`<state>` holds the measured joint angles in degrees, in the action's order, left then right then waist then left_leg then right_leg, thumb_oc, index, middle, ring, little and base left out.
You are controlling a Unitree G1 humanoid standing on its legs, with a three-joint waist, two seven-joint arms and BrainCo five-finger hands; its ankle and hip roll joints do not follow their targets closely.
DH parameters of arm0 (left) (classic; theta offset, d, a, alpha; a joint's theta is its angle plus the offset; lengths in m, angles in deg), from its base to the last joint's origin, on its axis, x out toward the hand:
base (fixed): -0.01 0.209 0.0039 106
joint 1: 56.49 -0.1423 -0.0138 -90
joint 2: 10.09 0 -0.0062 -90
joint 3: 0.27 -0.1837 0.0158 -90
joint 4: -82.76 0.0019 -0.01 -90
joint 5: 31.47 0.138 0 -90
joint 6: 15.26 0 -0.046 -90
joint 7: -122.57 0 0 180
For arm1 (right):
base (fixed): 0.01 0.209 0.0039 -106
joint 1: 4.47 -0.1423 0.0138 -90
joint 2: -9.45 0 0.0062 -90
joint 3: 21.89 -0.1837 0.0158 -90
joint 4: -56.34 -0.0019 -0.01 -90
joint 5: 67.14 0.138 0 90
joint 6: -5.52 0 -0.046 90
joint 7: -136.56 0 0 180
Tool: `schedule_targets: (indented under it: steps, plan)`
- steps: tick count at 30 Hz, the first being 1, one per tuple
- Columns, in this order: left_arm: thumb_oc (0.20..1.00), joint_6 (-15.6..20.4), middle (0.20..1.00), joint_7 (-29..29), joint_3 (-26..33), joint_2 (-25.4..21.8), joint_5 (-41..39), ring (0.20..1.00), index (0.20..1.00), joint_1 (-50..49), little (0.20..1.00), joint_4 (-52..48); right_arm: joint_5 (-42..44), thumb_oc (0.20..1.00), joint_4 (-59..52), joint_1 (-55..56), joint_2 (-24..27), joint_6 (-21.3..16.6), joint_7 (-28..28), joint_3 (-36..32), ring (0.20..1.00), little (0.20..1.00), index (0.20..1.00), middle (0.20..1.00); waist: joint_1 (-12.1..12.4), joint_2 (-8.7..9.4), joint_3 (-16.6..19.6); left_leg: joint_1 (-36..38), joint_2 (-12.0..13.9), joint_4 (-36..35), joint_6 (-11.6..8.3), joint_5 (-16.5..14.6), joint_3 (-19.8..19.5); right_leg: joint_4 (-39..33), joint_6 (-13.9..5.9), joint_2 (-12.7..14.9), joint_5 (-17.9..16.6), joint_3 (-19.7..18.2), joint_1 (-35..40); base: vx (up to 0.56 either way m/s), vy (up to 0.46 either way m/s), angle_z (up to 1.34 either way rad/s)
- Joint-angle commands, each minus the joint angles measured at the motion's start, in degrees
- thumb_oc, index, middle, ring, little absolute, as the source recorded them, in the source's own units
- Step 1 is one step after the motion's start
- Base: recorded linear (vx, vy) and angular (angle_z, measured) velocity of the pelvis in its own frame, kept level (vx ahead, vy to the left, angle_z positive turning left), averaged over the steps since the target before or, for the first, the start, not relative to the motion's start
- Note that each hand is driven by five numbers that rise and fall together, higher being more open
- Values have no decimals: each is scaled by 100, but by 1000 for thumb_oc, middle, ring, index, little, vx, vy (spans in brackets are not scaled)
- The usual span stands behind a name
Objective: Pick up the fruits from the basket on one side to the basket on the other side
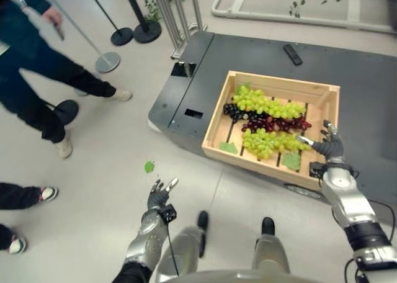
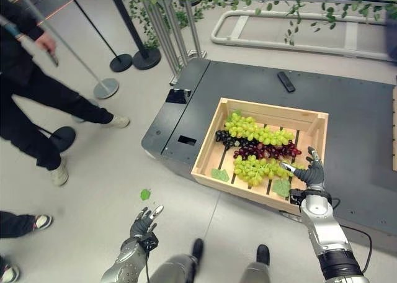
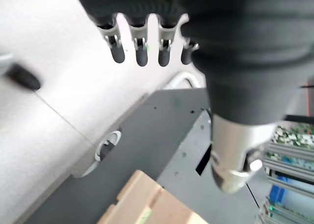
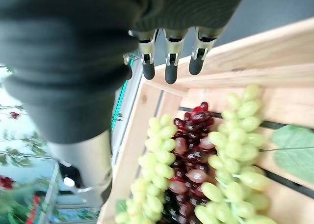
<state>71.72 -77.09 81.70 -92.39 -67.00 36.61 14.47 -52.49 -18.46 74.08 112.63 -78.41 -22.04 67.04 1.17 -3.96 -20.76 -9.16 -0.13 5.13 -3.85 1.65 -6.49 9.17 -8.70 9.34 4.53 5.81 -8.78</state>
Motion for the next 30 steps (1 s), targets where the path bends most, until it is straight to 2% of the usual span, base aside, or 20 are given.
schedule_targets:
  steps: [1, 2, 3, 5, 11, 13, 14, 16, 17, 19, 20, 26, 30]
  plan:
    - [1000, 183, 1000, -8, -34, -170, 191, 1000, 1000, 177, 1000, -266, -186, 1000, -167, -385, 106, -166, 160, -32, 1000, 1000, 1000, 1000, 105, 364, -110, -250, 29, 322, -179, -151, 196, -765, 347, -303, 201, 291, 526, 13, 58, 24]
    - [1000, 154, 1000, -5, -60, -186, 257, 1000, 1000, 184, 1000, -316, -358, 1000, -122, -376, 163, -81, 186, -46, 1000, 1000, 1000, 1000, 118, 339, -122, -174, 239, -43, -229, 31, 259, -654, 314, -307, 273, 388, 508, 9, 75, 18]
    - [1000, 147, 1000, -28, -78, -190, 290, 1000, 1000, 209, 1000, -289, -414, 1000, -55, -387, 163, -46, 201, -46, 1000, 1000, 1000, 1000, 117, 336, -121, -136, 293, -157, -244, 100, 253, -639, 292, -308, 265, 441, 520, 8, 76, 11]
    - [1000, 171, 1000, -63, -107, -208, 308, 1000, 1000, 240, 1000, -296, -400, 1000, 44, -443, 158, -55, 232, -21, 1000, 1000, 1000, 1000, 118, 358, -130, -102, 323, -225, -256, 113, 232, -615, 250, -277, 236, 472, 511, -15, 66, 7]
    - [1000, 140, 1000, -106, -233, -517, 531, 1000, 1000, 343, 1000, -511, -587, 1000, 1102, -1129, 356, 123, 285, 400, 1000, 1000, 1000, 1000, 298, 582, -299, -66, 386, -406, -137, 89, 182, -205, 107, -134, 178, 358, 203, -42, 88, -2]
    - [1000, 136, 1000, -145, -273, -670, 695, 1000, 1000, 472, 1000, -555, -848, 1000, 1593, -1467, 506, 284, 301, 651, 1000, 1000, 1000, 1000, 339, 666, -479, -56, 443, -449, -46, 129, 208, 542, -19, -129, 187, 216, -269, -62, 75, 0]
    - [1000, 133, 1000, -139, -263, -693, 720, 1000, 1000, 493, 1000, -509, -973, 1000, 1700, -1500, 555, 362, 240, 737, 1000, 1000, 1000, 1000, 336, 671, -488, -56, 431, -457, -35, 125, 184, 546, -55, -168, 198, 92, -300, -4, 60, 1]
    - [1000, 163, 1000, -178, -230, -695, 711, 1000, 1000, 516, 1000, -481, -1203, 1000, 1781, -1623, 601, 460, 207, 869, 1000, 1000, 1000, 1000, 359, 661, -509, -46, 427, -484, -38, 97, 180, 403, -68, -140, 169, 24, -326, 15, -10, 4]
    - [1000, 259, 1000, -359, -205, -669, 610, 1000, 1000, 598, 1000, -469, -1514, 1000, 1860, -1923, 696, 637, 127, 1109, 1000, 1000, 1000, 1000, 448, 671, -555, -90, 467, -494, -106, 64, 224, 31, -144, 115, -111, 142, -396, 23, -83, -8]
    - [1000, 242, 1000, -383, -254, -632, 588, 1000, 1000, 599, 1000, -472, -2007, 1000, 1867, -2058, 889, 790, -34, 1360, 1000, 1000, 1000, 1000, 490, 743, -567, -201, 468, -396, -143, 55, 244, -352, -124, 175, -175, 51, -323, 54, -102, -39]
    - [1000, 273, 1000, -399, -296, -619, 615, 1000, 1000, 570, 1000, -508, -2048, 1000, 2033, -2256, 890, 824, 40, 1494, 1000, 1000, 1000, 1000, 497, 749, -594, -236, 471, -389, -177, 28, 278, -734, -156, 217, -333, 156, -331, 35, -56, -16]
    - [1000, 167, 1000, -405, -493, -569, 816, 1000, 1000, 663, 1000, -683, -2219, 1000, 2197, -2737, 1019, 913, -119, 1830, 1000, 1000, 1000, 1000, 390, 720, -715, -444, 524, -281, -284, 109, 254, -734, -40, 72, -384, 236, -361, 40, -44, 5]
    - [1000, 185, 1000, -397, -648, -556, 885, 1000, 1000, 768, 1000, -791, -2480, 1000, 2496, -3257, 1069, 956, -184, 2298, 1000, 1000, 1000, 1000, 363, 643, -869, -514, 601, -344, -349, 172, 188, -800, 14, -2, -373, 264, -421, 18, -45, 1]
